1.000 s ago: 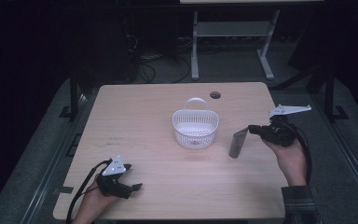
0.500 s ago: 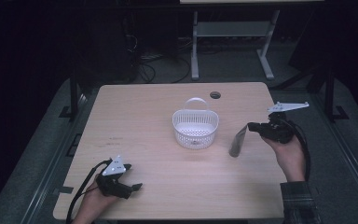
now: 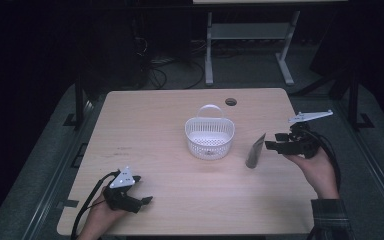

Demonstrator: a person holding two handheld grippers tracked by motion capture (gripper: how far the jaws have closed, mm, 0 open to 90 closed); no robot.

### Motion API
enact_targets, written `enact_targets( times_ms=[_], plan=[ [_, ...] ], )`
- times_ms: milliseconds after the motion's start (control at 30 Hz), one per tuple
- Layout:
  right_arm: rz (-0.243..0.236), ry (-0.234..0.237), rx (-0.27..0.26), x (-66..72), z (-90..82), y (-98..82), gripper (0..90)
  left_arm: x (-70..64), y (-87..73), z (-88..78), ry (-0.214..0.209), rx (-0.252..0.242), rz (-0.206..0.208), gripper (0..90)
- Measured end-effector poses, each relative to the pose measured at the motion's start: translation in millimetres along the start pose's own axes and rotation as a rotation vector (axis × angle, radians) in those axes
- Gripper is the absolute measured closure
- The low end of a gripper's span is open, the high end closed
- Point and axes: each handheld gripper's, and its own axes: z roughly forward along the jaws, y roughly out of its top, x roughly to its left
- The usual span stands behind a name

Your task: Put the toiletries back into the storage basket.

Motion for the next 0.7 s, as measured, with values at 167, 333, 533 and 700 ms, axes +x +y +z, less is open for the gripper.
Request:
enact_targets(
  times_ms=[167,333,533,700],
  plan=[
    [-0.029,-0.016,0.05,2.1,-0.3,2.0,25.5,0.0,0.0,0.0,0.0,-0.001,0.0,13.1],
    [-0.043,-0.003,0.112,5.3,2.5,5.8,19.1,0.0,0.0,0.0,0.0,0.0,0.0,13.1],
    [-0.065,0.008,0.152,10.1,7.7,11.1,13.6,0.1,0.1,-0.1,0.0,0.002,0.002,13.1],
    [-0.076,0.017,0.162,12.9,12.1,15.0,12.9,0.1,0.0,-0.1,0.0,0.002,0.001,13.1]
  ],
)
